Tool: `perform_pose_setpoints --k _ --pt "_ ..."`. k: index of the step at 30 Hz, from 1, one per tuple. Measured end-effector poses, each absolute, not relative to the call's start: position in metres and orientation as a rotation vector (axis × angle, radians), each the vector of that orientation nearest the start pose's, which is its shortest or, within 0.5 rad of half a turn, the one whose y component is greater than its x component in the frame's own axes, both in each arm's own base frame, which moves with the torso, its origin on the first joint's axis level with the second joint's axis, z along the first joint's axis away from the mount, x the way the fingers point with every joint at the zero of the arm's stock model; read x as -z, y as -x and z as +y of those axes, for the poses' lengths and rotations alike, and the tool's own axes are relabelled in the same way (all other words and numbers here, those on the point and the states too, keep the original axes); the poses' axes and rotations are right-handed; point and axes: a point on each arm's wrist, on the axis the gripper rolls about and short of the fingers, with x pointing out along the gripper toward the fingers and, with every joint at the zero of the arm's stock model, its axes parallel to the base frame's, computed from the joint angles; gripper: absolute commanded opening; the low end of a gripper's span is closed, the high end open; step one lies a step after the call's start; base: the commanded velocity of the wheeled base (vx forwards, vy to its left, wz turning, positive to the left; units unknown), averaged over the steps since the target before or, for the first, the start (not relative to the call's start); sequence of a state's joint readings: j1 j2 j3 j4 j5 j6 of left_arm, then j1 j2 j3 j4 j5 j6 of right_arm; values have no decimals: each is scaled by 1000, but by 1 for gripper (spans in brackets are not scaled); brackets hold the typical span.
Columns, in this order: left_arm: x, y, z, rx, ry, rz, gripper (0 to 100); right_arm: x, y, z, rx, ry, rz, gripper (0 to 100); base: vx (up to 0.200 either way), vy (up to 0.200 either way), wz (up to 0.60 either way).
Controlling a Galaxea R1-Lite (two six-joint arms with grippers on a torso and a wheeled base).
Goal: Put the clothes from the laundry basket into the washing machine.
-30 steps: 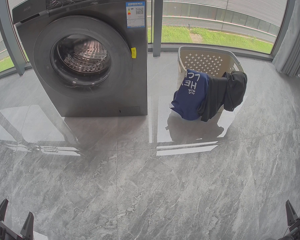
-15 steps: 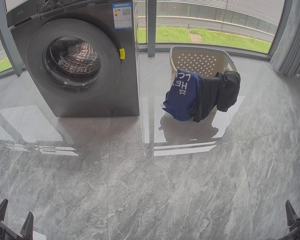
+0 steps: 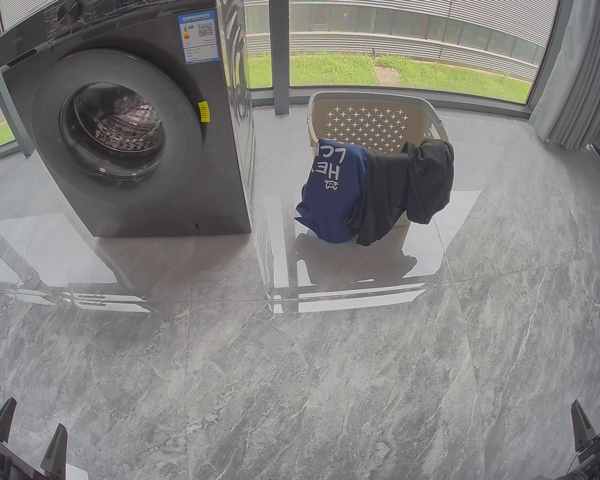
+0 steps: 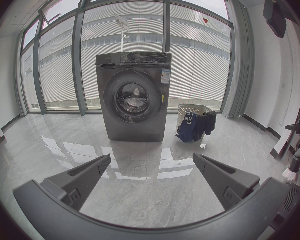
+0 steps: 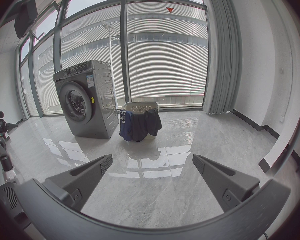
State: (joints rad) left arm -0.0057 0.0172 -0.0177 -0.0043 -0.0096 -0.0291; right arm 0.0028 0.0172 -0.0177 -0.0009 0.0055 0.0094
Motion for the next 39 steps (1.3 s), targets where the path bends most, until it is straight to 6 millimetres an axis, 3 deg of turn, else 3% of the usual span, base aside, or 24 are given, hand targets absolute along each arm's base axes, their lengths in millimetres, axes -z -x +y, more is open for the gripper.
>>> perform_pose_setpoints --k 6,24,33,39 --pt "-81 23 0 16 30 -4 100 -81 23 0 -7 -9 0 100 0 0 0" --pt "-81 23 0 12 39 -4 100 -81 23 0 -8 -10 -1 100 200 0 0" --pt "-81 23 0 11 38 -4 100 -81 23 0 -8 -9 -1 100 0 0 0" --pt "-81 23 0 11 37 -4 100 -81 23 0 -8 -10 -1 100 0 -200 0"
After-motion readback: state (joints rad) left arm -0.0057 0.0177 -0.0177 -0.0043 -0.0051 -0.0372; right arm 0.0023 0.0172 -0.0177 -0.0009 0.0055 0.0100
